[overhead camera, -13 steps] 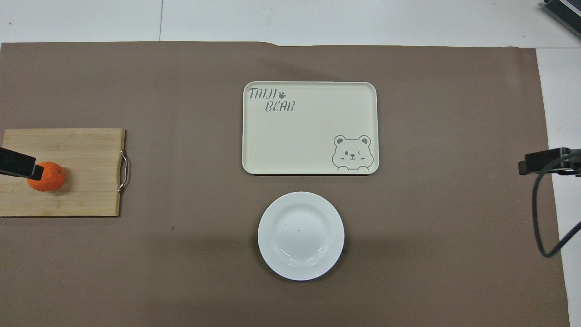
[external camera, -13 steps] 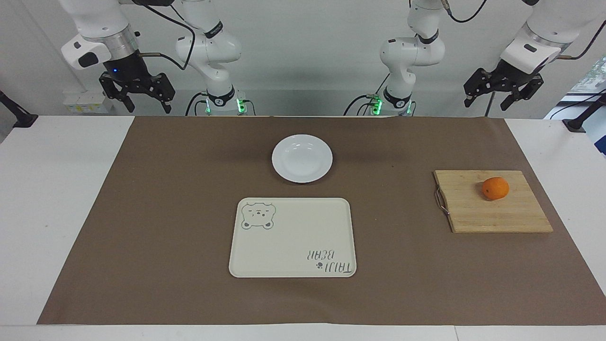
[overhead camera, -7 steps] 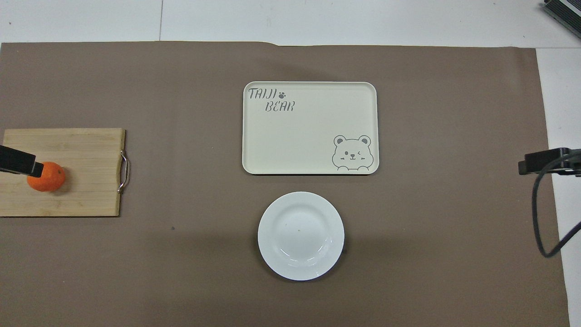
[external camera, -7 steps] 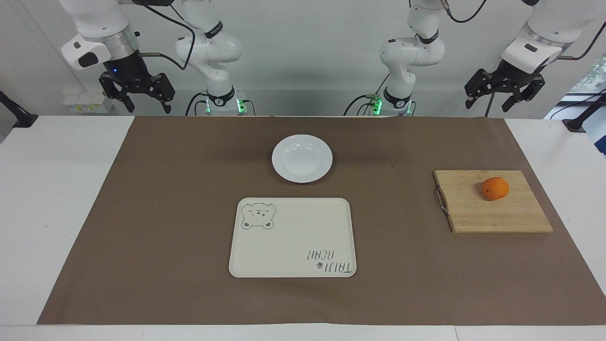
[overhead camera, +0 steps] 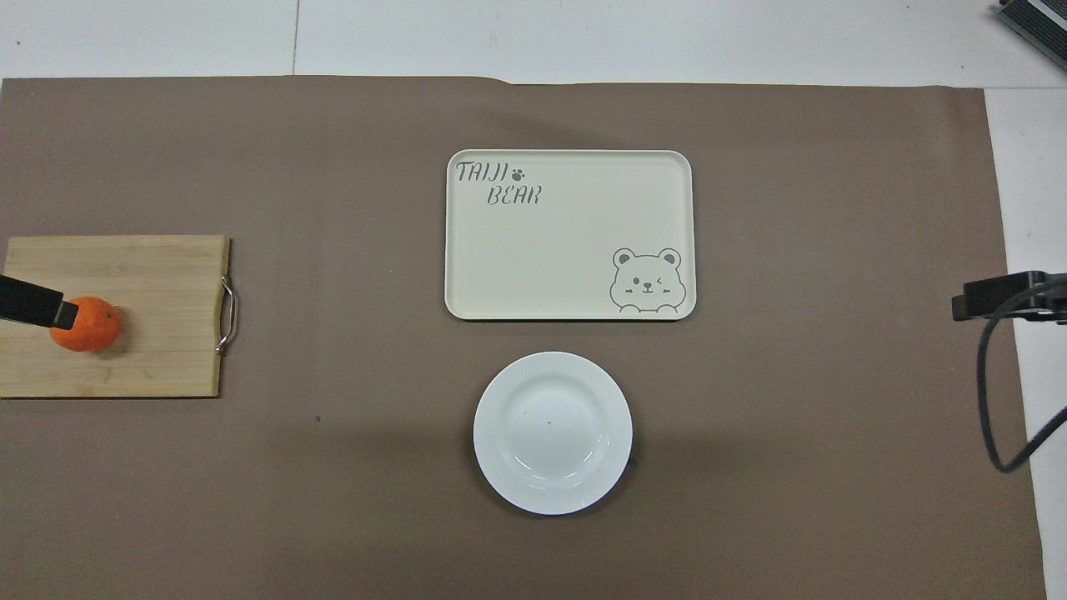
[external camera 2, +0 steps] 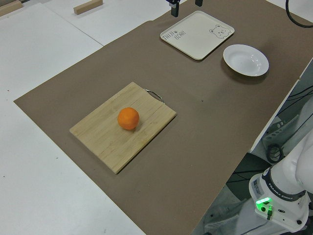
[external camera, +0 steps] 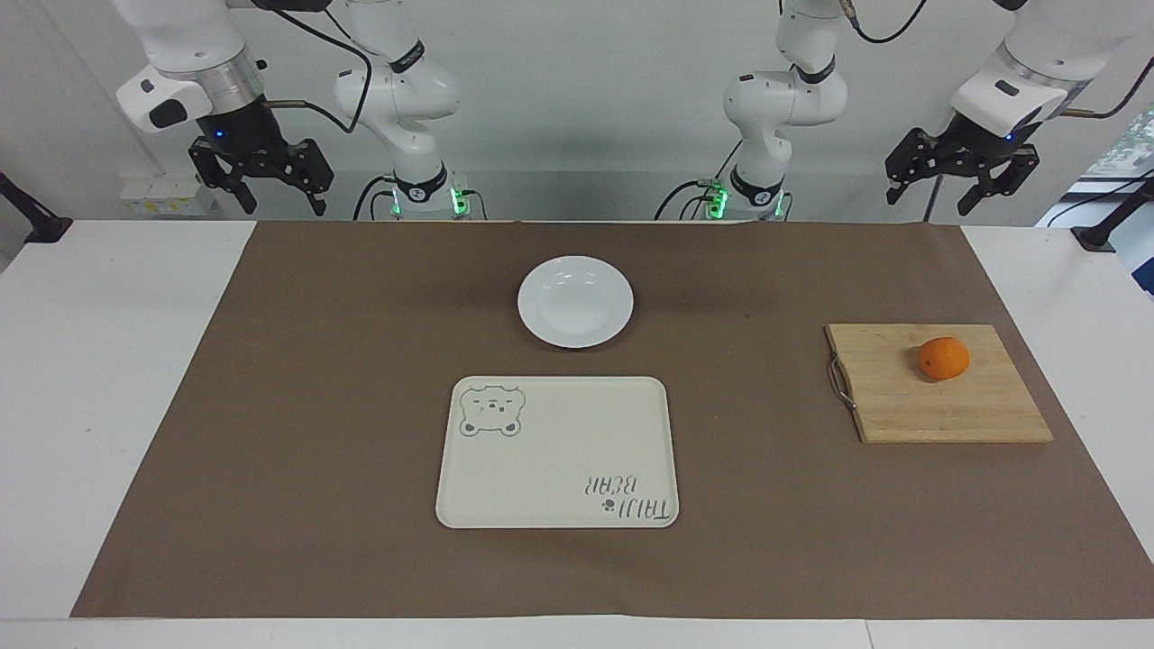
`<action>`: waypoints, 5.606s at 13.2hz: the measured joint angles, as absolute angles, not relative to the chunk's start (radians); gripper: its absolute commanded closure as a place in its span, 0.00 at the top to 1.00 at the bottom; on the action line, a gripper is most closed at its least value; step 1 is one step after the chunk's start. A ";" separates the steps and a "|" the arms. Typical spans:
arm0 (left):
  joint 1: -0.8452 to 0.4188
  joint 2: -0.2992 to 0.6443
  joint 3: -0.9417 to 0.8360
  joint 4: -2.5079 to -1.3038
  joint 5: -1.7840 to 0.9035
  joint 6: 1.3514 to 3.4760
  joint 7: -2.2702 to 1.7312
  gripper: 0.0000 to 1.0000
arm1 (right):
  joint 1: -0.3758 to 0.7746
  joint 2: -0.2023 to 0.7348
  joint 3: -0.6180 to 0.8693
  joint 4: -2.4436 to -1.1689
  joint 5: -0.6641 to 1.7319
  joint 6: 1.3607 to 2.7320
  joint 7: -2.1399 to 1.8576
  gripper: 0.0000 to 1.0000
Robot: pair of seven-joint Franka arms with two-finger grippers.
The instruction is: Place orange and plate with both arms
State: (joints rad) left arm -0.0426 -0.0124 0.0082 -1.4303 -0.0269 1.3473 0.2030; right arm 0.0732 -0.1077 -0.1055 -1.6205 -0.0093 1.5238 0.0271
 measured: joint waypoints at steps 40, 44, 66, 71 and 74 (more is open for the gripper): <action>0.283 0.212 0.016 -1.930 -0.030 2.092 0.393 1.00 | 0.075 -0.108 -0.103 -1.627 0.000 1.515 0.027 1.00; 0.283 0.253 0.016 -1.958 -0.032 2.171 0.393 1.00 | 0.075 -0.108 -0.103 -1.627 0.000 1.515 0.027 1.00; -0.367 -0.006 -0.039 -2.002 -0.091 1.930 0.063 0.00 | 0.072 -0.107 -0.110 -1.654 0.117 1.515 0.027 1.00; -0.634 0.029 -0.040 -2.017 -0.218 2.037 -0.050 0.00 | 0.072 -0.106 -0.105 -1.730 0.168 1.537 -0.028 1.00; -0.762 0.127 -0.041 -2.026 -0.224 2.209 -0.158 0.00 | 0.060 -0.102 -0.115 -1.819 0.214 1.630 -0.089 1.00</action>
State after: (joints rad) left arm -0.7617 0.1270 -0.0409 -2.0258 -0.2240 2.2093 -0.1578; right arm 0.0604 -0.1024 -0.1148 -1.8190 0.2141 1.6303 -0.0893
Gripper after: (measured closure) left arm 0.194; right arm 0.000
